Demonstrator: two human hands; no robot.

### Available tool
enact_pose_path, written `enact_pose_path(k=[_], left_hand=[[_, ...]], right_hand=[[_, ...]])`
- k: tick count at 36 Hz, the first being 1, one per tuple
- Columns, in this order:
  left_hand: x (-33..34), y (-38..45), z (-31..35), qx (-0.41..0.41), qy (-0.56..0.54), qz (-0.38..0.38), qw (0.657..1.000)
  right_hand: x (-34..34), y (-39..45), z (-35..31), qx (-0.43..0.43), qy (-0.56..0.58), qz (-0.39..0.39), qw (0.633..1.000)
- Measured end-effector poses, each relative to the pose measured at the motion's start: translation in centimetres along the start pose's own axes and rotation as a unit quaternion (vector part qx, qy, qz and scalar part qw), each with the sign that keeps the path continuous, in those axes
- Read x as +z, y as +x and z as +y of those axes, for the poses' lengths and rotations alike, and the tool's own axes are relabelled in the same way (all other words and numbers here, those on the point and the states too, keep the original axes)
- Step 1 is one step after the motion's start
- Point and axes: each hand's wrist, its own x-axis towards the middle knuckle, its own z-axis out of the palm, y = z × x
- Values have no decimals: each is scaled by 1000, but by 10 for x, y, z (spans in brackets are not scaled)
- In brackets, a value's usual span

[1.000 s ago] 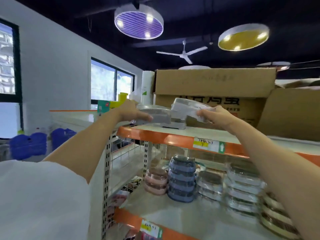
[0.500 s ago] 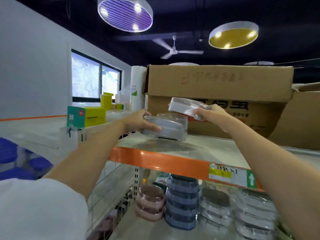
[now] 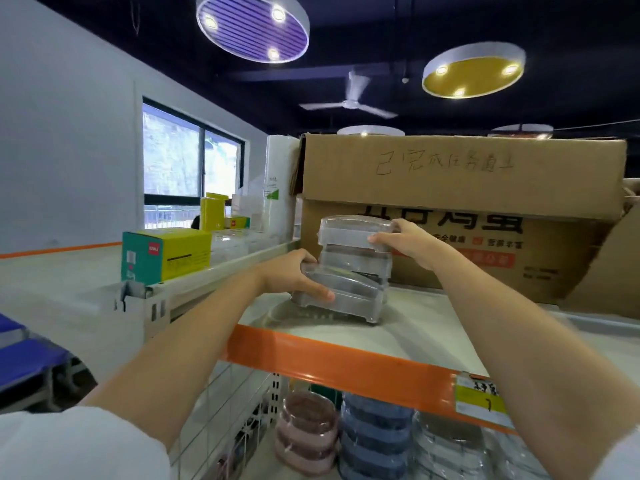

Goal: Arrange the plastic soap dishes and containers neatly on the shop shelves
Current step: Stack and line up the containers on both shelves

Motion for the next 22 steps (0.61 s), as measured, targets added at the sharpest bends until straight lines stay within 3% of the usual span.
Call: enact_pose_path(k=[22], left_hand=[[2, -1, 15, 1, -22, -5, 1000]], right_hand=[[-9, 5, 20, -15, 49, -19, 998]])
